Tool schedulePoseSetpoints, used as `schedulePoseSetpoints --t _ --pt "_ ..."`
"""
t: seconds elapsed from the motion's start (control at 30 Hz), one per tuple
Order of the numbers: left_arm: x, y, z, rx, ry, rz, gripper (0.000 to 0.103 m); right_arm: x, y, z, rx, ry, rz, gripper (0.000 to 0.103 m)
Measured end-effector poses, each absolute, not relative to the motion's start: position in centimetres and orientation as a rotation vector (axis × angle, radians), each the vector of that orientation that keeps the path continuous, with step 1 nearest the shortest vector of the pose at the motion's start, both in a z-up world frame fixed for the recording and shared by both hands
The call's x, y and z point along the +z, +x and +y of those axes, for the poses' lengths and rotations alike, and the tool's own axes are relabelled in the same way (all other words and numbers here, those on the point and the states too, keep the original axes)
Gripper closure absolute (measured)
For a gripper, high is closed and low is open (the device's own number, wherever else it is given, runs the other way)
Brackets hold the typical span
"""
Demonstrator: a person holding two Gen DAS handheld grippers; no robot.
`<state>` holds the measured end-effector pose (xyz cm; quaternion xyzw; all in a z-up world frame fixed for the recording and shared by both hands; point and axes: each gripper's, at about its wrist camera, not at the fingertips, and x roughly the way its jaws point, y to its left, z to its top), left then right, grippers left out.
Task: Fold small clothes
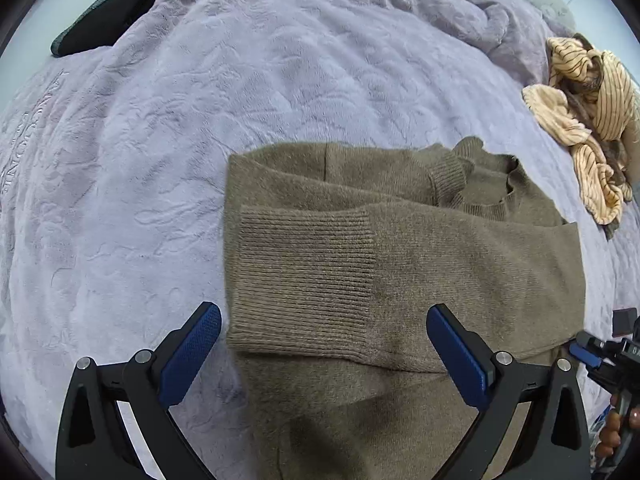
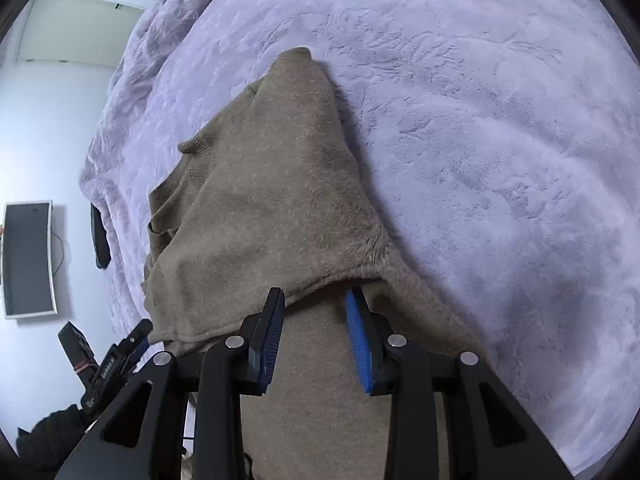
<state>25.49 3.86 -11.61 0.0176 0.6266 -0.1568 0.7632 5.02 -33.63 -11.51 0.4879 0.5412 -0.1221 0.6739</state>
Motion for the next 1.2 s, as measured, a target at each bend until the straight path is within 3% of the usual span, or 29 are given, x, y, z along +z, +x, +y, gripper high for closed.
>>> schedulePoseSetpoints --t 0.03,0.1,0.33,0.37,0.4,0.47,0.7,0.87,1.0,1.2 --pt "-11.5 25.4 3.6 -0.339 0.051 1.359 0.000 -11.8 5.3 -33.9 -0.264 1.119 1.183 0.068" --pt "-11.3 25.0 3.4 -0.337 0.075 1.343 0.000 -11.6 6.2 -34.2 -0.247 1.115 1.128 0.094" --pt "-15.6 24.5 2.8 -0.279 0.256 1.418 0.000 -13.6 6.1 -35.8 -0.334 1.003 1.220 0.093" --pt "-15.7 24.3 3.1 -0.282 0.239 1.418 0.000 -13.7 5.8 -35.8 -0.320 1.018 1.233 0.088" --pt "-15.5 24.1 3.5 -0.286 0.222 1.418 0.000 -13.4 5.5 -35.6 -0.313 1.013 1.244 0.082" --pt "-15.1 23.8 3.9 -0.279 0.225 1.422 0.000 -12.0 5.3 -35.0 -0.277 0.970 1.247 0.079" --pt "-12.3 25.1 5.0 -0.281 0.139 1.366 0.000 -6.9 8.2 -29.3 -0.062 0.768 1.195 0.079" --pt "-12.8 24.6 4.2 -0.284 0.176 1.375 0.000 -8.3 13.5 -24.2 0.044 0.677 1.228 0.079" --pt "-11.4 22.7 5.6 -0.296 0.176 1.370 0.000 -12.8 15.5 -21.9 0.009 0.603 1.392 0.079" --pt "-8.7 19.2 8.2 -0.276 0.121 1.366 0.000 -9.6 12.8 -19.6 0.107 0.518 1.387 0.078"
